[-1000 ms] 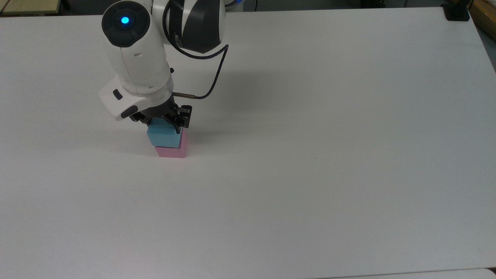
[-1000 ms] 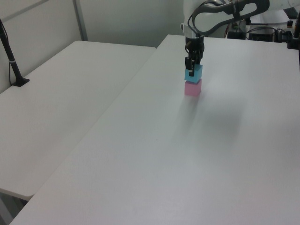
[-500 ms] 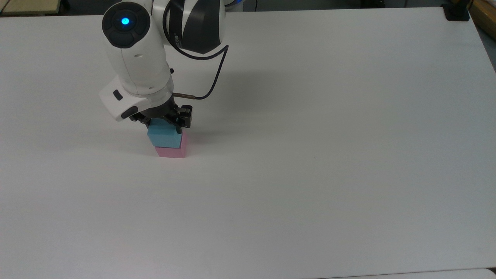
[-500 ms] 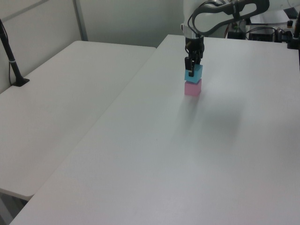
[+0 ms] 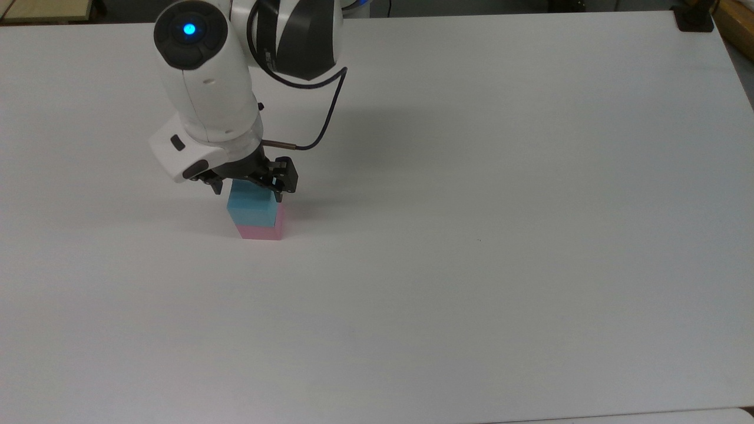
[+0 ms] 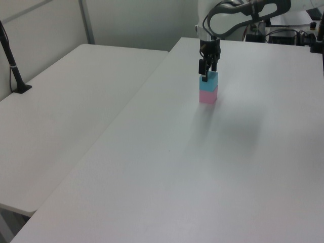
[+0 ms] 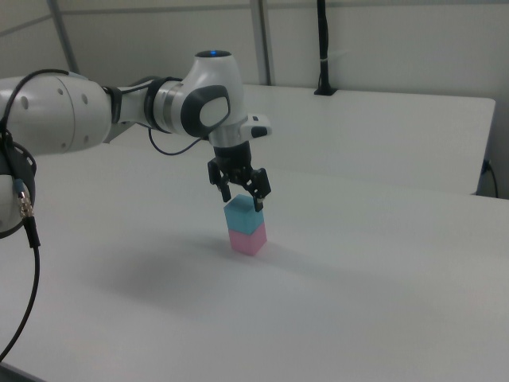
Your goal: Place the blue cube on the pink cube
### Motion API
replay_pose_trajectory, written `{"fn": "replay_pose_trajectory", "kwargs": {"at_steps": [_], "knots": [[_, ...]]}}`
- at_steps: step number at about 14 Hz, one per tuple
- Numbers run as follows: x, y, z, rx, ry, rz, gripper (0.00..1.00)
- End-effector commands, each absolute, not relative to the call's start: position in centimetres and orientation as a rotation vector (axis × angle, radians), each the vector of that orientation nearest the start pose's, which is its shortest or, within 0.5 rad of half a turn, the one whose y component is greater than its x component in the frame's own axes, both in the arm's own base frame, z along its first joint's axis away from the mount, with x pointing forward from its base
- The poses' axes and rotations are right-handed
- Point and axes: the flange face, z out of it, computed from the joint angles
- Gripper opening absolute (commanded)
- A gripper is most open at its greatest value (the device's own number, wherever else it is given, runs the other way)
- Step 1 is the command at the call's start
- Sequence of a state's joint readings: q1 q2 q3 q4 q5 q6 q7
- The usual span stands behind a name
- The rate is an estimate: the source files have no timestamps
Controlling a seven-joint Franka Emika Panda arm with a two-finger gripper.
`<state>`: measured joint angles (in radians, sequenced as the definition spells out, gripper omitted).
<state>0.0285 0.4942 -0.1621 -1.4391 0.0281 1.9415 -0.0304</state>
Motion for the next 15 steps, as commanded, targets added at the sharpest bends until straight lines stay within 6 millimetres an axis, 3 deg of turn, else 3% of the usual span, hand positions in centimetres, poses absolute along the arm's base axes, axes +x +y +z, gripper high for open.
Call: {"fn": "replay_pose_trajectory", "kwargs": {"at_steps": [1, 4, 6, 8, 10, 13, 15], "knots": [[67.5, -6.5, 47.8, -3.175, 0.147, -0.065, 1.0], [65.5, -4.2, 52.7, -3.197, 0.093, -0.071, 1.0], [62.6, -3.3, 56.6, -3.2, 0.081, -0.016, 1.0], [60.7, -2.6, 59.2, -3.191, 0.1, -0.017, 1.0], [57.5, -2.5, 62.2, -3.178, 0.103, 0.014, 1.0], [54.8, -1.9, 62.8, -3.166, 0.077, 0.046, 1.0], [54.4, -1.8, 63.1, -3.162, 0.071, 0.039, 1.0]]}}
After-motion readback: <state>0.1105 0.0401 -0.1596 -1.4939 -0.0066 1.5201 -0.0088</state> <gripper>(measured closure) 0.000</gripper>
